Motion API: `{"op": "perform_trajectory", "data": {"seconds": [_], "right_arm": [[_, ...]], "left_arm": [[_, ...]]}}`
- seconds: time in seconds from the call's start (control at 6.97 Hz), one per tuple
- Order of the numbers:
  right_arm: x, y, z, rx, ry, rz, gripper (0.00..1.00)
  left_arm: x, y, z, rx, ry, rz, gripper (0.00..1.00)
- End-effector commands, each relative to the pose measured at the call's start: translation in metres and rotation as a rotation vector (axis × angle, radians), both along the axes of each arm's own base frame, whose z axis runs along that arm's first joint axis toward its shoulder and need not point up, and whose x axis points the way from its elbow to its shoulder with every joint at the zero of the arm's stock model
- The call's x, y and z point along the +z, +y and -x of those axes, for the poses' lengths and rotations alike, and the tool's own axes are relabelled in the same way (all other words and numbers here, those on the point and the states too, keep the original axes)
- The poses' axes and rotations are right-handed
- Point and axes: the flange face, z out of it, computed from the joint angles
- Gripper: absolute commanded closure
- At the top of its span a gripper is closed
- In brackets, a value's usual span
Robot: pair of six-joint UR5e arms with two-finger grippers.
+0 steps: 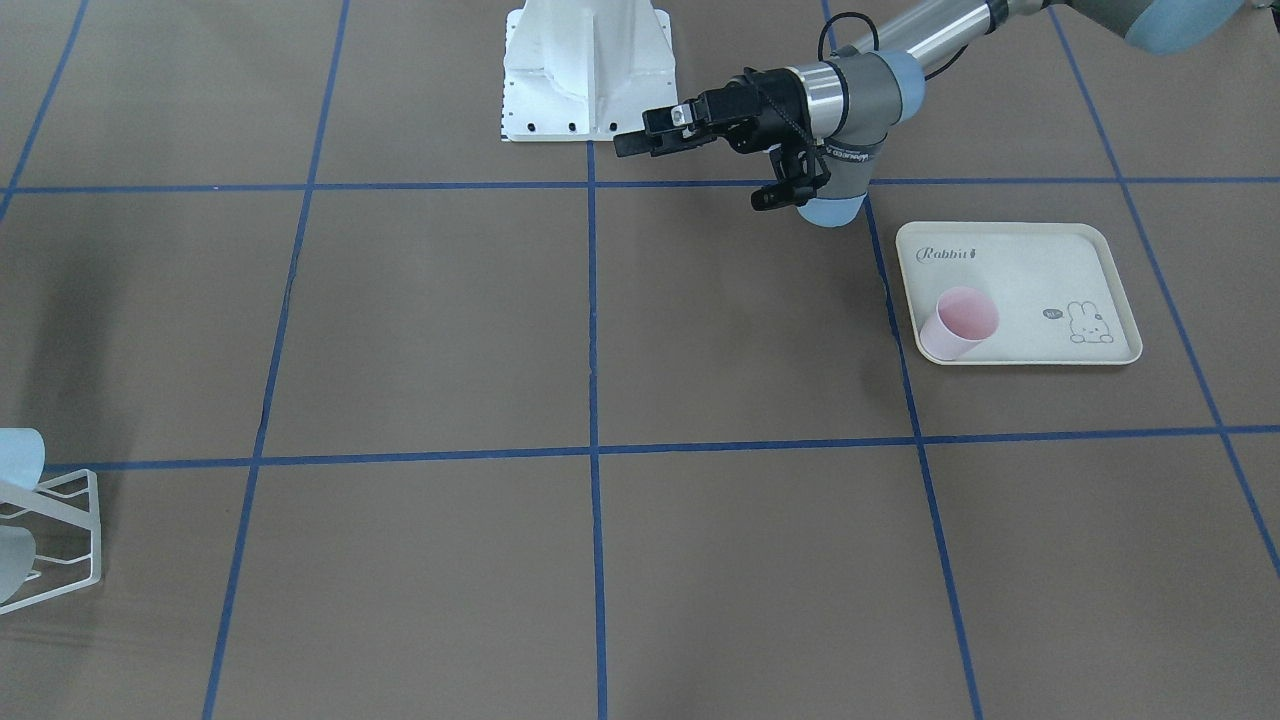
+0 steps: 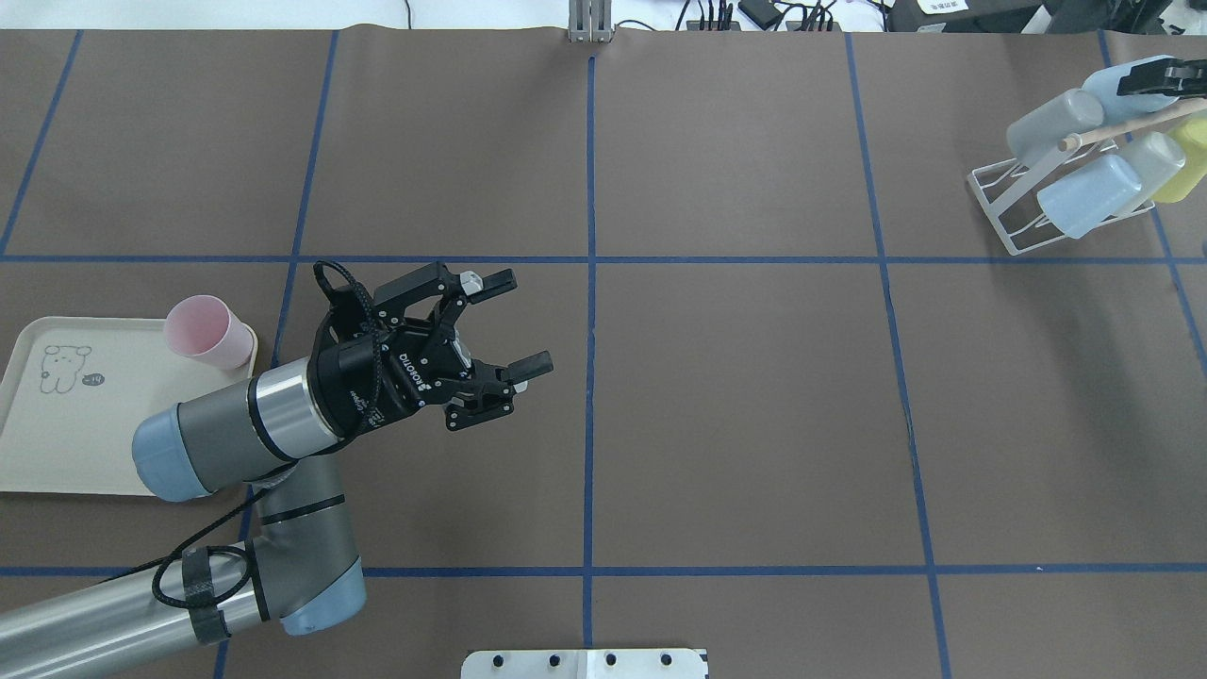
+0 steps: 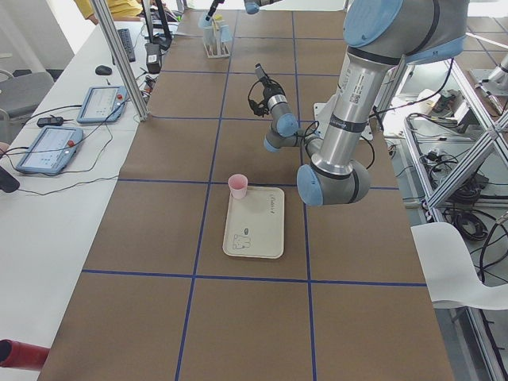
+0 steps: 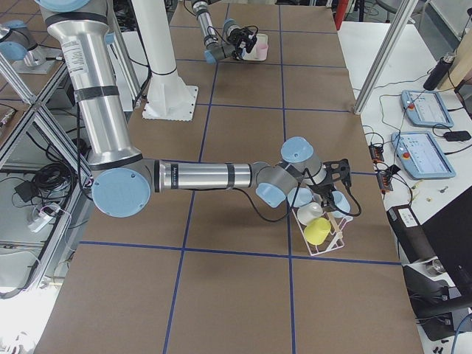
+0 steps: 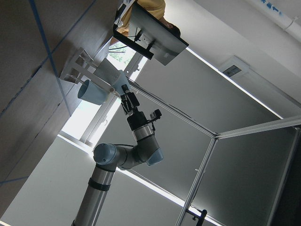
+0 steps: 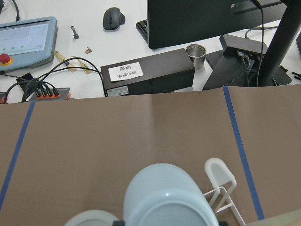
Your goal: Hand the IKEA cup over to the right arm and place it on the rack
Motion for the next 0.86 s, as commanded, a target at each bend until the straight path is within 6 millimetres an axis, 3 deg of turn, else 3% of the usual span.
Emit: {"op": "perform_trajectory", "data": {"seconds": [0.0, 0.29, 0.57, 0.72], "right_arm": [[-0.004, -0.003, 0.012, -0.009, -0.002, 0.0, 0.01], [-0.009, -0.002, 0.013, -0.023, -0.007, -0.012, 0.0], [-0.037, 0.005, 0.009, -0.095, -0.091, -0.031, 0.0], [-0.049, 0.016, 0.006, -0.114, -0.123, -0.043, 0.0]], "left_arm": [[0.0, 0.0, 0.0, 0.0, 0.001, 0.0, 0.06], [-0.001, 0.0, 0.0, -0.001, 0.003, 0.0, 0.06], [-0.002, -0.006, 0.017, -0.063, -0.006, -0.034, 0.06], [0.03, -0.001, 0.034, -0.153, -0.092, -0.082, 0.06]]}}
